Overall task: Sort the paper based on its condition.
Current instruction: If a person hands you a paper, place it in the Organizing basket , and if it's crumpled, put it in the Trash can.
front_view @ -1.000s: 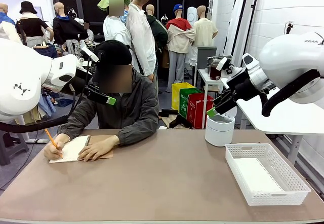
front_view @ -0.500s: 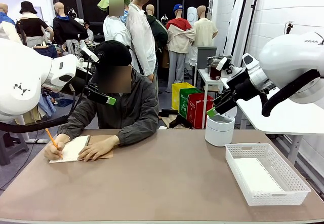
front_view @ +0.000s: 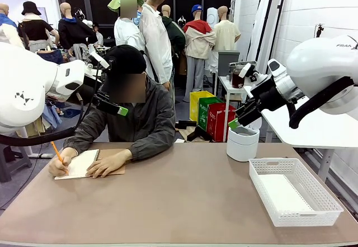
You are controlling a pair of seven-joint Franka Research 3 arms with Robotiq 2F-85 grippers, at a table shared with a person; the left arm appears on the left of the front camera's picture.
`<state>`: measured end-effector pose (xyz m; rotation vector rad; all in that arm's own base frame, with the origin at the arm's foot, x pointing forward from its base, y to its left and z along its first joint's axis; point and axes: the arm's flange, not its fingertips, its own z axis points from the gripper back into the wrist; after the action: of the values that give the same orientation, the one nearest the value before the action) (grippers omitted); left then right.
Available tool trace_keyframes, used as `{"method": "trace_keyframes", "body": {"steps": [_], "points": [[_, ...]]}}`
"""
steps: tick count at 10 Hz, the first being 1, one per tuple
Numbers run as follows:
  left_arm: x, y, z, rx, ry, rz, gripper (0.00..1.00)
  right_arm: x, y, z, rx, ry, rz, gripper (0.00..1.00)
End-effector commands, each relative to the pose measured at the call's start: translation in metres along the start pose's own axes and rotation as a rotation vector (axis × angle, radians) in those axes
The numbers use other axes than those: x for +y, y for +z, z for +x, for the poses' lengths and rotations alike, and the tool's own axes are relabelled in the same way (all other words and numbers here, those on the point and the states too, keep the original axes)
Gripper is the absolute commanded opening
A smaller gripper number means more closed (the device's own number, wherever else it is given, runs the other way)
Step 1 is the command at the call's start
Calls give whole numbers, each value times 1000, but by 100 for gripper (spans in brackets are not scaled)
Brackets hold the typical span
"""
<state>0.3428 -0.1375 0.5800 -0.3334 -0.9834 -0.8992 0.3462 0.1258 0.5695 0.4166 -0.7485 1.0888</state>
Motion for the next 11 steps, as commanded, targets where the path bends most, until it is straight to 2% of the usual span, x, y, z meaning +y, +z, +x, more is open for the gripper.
{"method": "trace_keyframes", "body": {"steps": [1,11], "points": [[1,-1,-2,4,-10,-4,100,0,-1,-1,4,5,3,100],[1,-1,-2,4,-10,-4,100,0,-1,-1,4,5,3,100]]}}
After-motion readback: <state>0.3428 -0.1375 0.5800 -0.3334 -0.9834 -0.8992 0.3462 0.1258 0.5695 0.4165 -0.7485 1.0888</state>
